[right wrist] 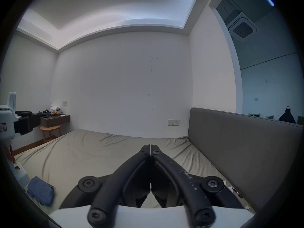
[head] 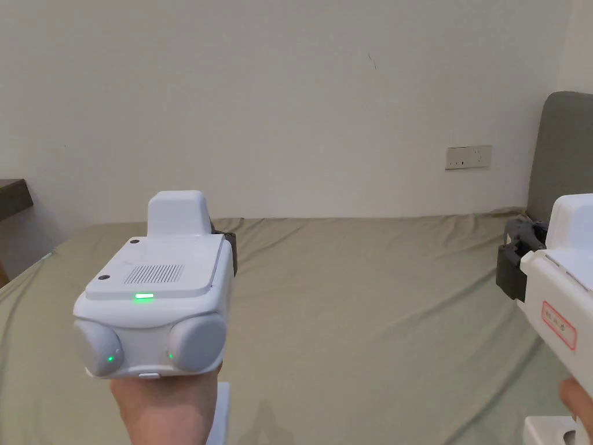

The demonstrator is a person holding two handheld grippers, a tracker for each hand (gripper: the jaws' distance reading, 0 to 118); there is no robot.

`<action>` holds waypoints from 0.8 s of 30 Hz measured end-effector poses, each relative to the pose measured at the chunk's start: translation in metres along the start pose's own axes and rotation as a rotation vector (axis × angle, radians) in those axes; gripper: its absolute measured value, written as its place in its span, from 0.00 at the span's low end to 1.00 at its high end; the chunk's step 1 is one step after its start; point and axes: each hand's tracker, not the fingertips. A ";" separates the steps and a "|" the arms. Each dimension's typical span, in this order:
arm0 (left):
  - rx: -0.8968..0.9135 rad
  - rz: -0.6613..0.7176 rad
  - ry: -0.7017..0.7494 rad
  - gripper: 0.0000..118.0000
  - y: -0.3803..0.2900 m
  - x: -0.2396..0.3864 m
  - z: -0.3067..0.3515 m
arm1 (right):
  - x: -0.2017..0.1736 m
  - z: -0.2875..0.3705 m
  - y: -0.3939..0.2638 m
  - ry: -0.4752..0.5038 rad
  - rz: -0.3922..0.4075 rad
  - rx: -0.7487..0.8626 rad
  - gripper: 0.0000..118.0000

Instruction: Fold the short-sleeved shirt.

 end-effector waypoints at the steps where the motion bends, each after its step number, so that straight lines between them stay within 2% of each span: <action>1: 0.004 -0.004 0.006 0.00 -0.002 0.003 0.000 | 0.001 0.001 -0.001 0.002 -0.001 0.000 0.00; 24: -0.049 -0.010 -0.008 0.00 0.000 0.014 0.010 | 0.008 0.003 -0.006 -0.009 0.011 -0.019 0.00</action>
